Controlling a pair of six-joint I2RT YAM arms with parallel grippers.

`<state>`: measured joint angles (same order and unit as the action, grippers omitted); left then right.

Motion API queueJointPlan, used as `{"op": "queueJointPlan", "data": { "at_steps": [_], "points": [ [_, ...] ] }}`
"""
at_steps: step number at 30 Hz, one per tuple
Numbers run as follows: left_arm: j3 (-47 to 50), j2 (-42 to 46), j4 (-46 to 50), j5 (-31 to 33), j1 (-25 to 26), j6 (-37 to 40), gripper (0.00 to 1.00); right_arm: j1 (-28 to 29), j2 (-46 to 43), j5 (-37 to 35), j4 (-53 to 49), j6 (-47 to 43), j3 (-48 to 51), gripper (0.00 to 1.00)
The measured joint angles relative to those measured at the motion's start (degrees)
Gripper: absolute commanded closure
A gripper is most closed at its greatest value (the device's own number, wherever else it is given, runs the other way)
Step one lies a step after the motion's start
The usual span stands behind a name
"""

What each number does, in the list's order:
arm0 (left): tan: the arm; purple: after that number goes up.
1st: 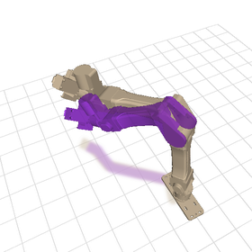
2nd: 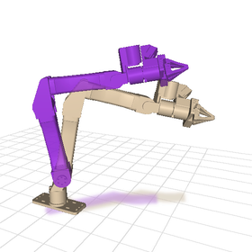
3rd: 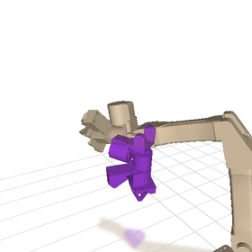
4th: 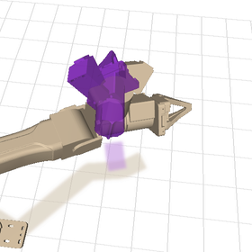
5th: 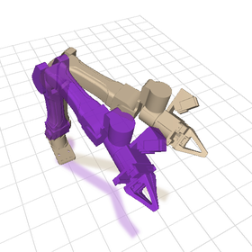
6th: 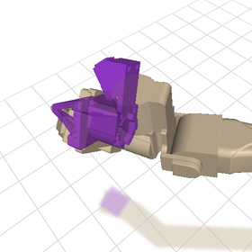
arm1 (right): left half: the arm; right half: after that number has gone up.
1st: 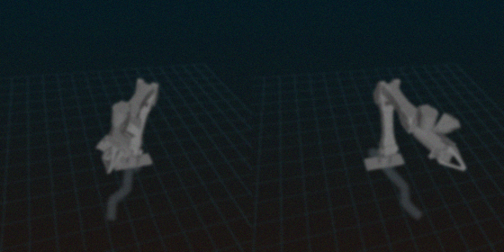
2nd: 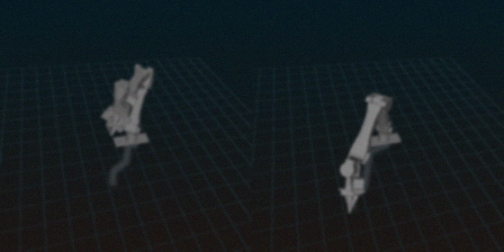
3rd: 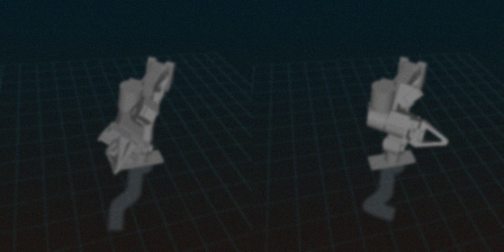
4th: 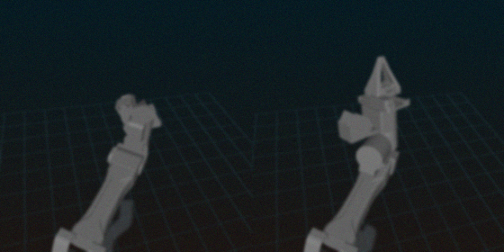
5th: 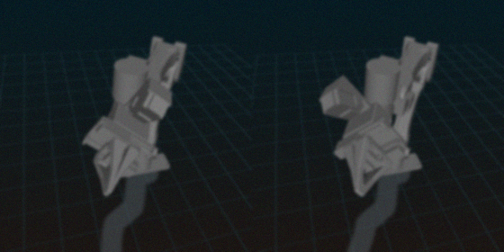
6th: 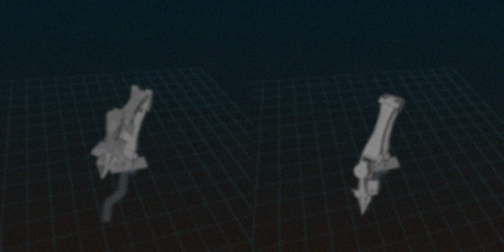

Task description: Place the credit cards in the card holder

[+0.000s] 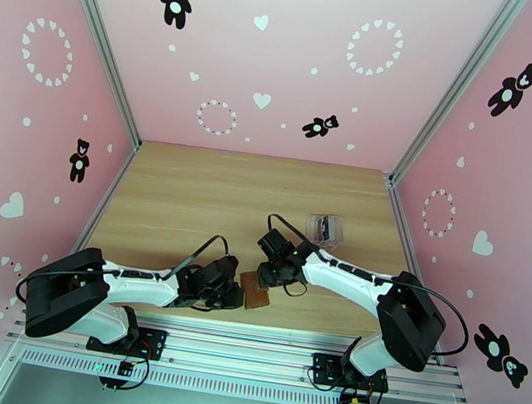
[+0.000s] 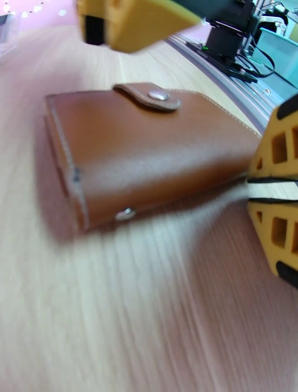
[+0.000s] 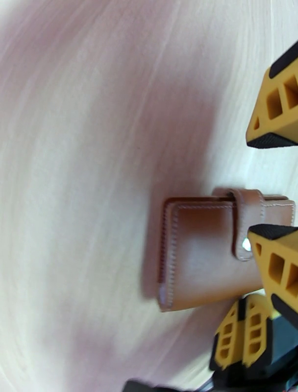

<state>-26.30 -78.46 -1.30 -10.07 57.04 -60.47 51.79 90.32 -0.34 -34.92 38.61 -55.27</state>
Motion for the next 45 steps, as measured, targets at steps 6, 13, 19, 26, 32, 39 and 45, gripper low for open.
{"op": "queueJointPlan", "data": {
  "at_steps": [6,13,19,26,32,39,45],
  "points": [
    [3.0,11.8,5.1,2.6,-4.3,-0.3,0.8,4.8,1.9,-0.6,-1.8,0.0,-4.0,0.54],
    [5.8,18.4,10.1,3.7,-6.0,-0.3,0.79,6.8,7.8,-2.3,-3.0,0.0,-7.6,0.54],
    [6.6,18.4,11.2,3.7,-6.0,-0.2,0.78,8.2,10.3,-4.7,-4.6,0.4,-8.3,0.54],
    [6.6,17.7,11.2,4.1,-6.0,-0.2,0.78,8.7,12.4,-6.2,-5.8,0.4,-9.4,0.54],
    [6.6,17.5,11.2,4.1,-6.0,-0.2,0.78,9.0,13.5,-6.6,-6.9,0.4,-10.6,0.59],
    [6.6,17.4,11.1,4.1,-6.0,-0.2,0.78,9.0,14.1,-7.5,-7.5,0.4,-11.3,0.72],
    [6.6,17.4,10.8,4.1,-6.0,-0.2,0.78,9.0,14.4,-8.4,-7.8,0.7,-11.7,0.87]
  ]
}}
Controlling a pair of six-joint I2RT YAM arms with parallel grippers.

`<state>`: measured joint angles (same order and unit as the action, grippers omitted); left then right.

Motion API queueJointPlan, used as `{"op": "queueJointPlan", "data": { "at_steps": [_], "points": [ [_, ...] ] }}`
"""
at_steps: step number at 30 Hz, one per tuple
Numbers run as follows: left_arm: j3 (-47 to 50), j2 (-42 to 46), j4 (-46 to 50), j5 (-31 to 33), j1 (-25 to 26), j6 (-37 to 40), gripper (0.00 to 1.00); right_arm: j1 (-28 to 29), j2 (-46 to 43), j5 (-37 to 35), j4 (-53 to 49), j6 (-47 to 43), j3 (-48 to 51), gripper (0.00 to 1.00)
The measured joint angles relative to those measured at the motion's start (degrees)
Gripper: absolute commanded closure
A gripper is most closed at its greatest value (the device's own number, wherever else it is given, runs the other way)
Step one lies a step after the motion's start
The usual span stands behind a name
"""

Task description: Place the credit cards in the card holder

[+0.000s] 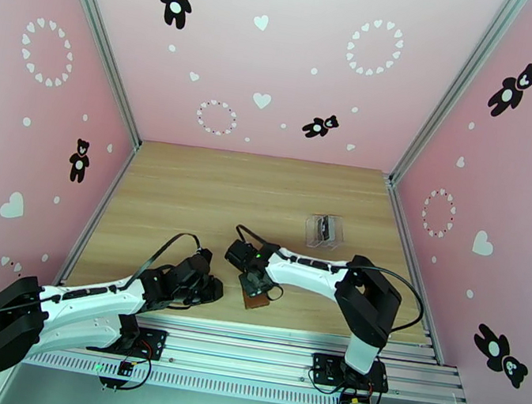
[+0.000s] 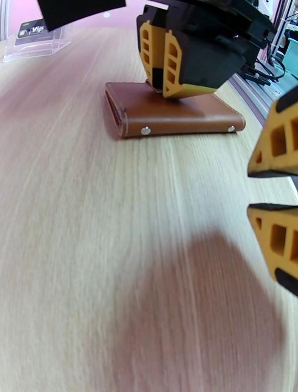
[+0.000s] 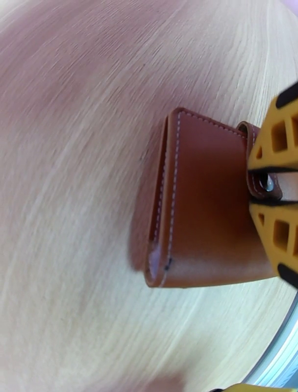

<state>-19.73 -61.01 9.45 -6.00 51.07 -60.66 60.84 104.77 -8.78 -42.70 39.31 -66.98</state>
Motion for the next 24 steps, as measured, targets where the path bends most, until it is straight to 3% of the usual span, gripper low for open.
{"op": "queueJointPlan", "data": {
  "at_steps": [4,9,16,24],
  "points": [
    [0.1,0.0,0.0,0.0,0.0,0.0,0.78,-0.2,-0.2,-0.7,0.5,0.7,-0.1,1.0],
    [0.1,0.0,-0.9,-0.2,0.0,0.0,0.78,-1.5,-2.8,1.0,4.9,0.9,3.3,1.0],
    [0.0,0.0,-2.7,-1.4,0.7,0.7,0.78,-6.2,-11.1,10.4,16.5,2.3,13.2,1.0],
    [-2.1,0.0,-2.1,-1.4,2.3,1.5,0.79,-8.1,-21.8,16.6,20.5,3.7,16.0,1.0]
  ]
}}
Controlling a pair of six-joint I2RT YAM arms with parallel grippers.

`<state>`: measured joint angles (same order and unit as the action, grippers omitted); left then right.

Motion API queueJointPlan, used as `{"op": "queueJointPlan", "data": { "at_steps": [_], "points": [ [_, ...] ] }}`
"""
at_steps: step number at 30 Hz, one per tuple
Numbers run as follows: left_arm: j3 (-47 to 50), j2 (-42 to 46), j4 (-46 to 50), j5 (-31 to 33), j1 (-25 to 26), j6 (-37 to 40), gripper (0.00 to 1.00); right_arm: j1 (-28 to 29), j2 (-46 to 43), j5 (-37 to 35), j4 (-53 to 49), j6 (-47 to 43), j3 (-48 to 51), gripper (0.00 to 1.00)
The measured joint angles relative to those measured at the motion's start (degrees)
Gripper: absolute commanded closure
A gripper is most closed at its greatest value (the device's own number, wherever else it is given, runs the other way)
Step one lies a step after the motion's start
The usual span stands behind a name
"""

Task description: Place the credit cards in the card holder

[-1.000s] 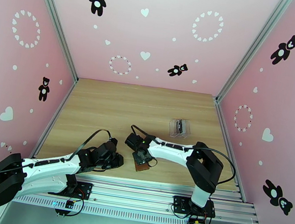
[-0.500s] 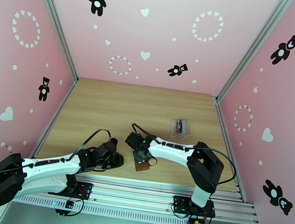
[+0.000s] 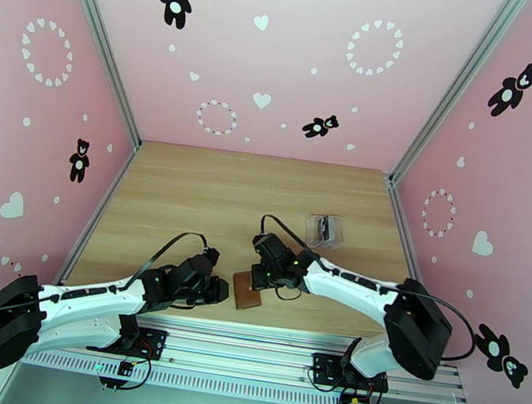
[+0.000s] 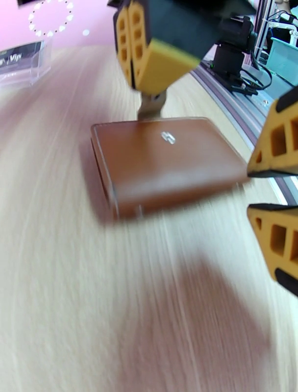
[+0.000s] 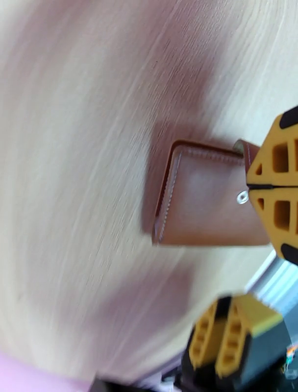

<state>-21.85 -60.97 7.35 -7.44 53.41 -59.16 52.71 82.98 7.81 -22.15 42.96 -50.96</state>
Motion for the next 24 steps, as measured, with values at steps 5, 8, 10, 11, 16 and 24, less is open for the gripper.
{"op": "queueJointPlan", "data": {
  "at_steps": [5,8,10,11,16,24],
  "points": [
    [-0.7,2.9,6.4,4.6,-0.2,0.0,0.78,-0.9,-9.2,3.6,-0.1,0.8,-0.2,1.0],
    [-0.7,7.3,10.9,6.5,-1.6,0.1,0.77,-0.9,-13.7,5.6,0.1,1.7,-0.2,1.0],
    [-0.7,10.4,13.6,7.5,-2.8,0.3,0.77,-0.5,-14.8,6.7,1.1,2.7,-0.2,1.0],
    [-0.7,11.5,14.5,7.8,-3.2,0.4,0.77,-0.3,-14.6,7.2,1.8,3.2,-0.2,1.0],
    [0.1,16.2,16.2,7.7,-4.8,0.5,0.77,0.8,-10.5,9.4,8.4,6.3,2.4,1.0],
    [1.7,14.4,10.3,2.4,-4.9,0.5,0.79,1.7,-4.6,11.3,15.1,9.5,3.1,1.0]
  ]
}}
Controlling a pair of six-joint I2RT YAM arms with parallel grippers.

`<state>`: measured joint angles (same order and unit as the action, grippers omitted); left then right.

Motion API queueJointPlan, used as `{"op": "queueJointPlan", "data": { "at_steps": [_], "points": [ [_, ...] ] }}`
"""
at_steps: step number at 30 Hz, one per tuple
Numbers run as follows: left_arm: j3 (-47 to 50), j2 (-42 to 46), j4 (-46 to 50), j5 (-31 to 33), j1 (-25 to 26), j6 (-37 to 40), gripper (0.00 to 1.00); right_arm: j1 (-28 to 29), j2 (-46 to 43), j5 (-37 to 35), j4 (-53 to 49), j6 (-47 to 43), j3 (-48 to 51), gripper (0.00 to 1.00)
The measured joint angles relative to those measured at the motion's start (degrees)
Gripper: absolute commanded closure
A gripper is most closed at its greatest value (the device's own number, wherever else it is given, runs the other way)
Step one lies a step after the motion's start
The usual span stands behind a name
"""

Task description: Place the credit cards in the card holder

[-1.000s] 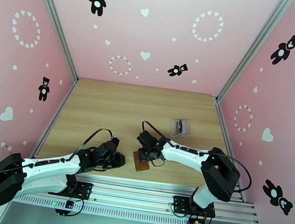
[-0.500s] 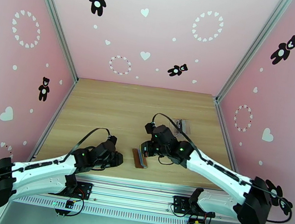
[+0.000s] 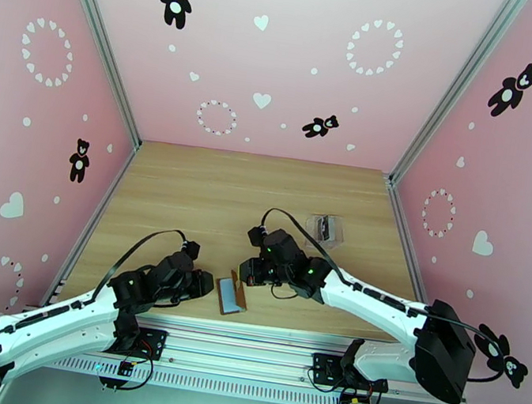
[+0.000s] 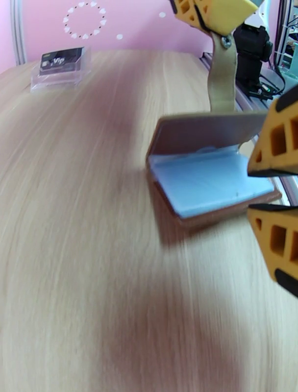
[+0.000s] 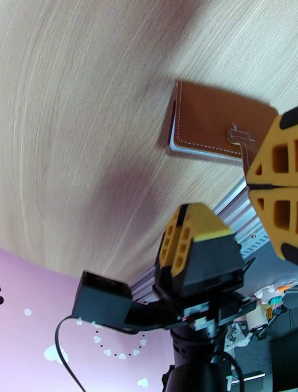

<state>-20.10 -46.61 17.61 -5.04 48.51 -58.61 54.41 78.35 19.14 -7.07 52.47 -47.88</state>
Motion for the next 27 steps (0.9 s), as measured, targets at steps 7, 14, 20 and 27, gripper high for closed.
{"op": "queueJointPlan", "data": {
  "at_steps": [7,14,20,27],
  "points": [
    [-0.2,-8.3,-6.4,-3.5,0.0,0.1,0.8,-0.7,1.7,-0.1,4.1,1.8,2.2,1.0],
    [-4.6,-16.3,-8.4,-4.3,0.1,1.5,0.82,-3.1,1.6,-0.1,4.3,2.1,3.9,1.0],
    [-8.6,-17.1,-7.7,-3.6,0.0,3.1,0.82,-6.1,-1.5,-0.7,3.7,2.0,6.0,1.0],
    [-8.7,-17.0,-7.0,-3.6,0.0,3.1,0.81,-11.9,-5.7,-5.3,-2.7,-0.7,7.1,1.0]
  ]
}}
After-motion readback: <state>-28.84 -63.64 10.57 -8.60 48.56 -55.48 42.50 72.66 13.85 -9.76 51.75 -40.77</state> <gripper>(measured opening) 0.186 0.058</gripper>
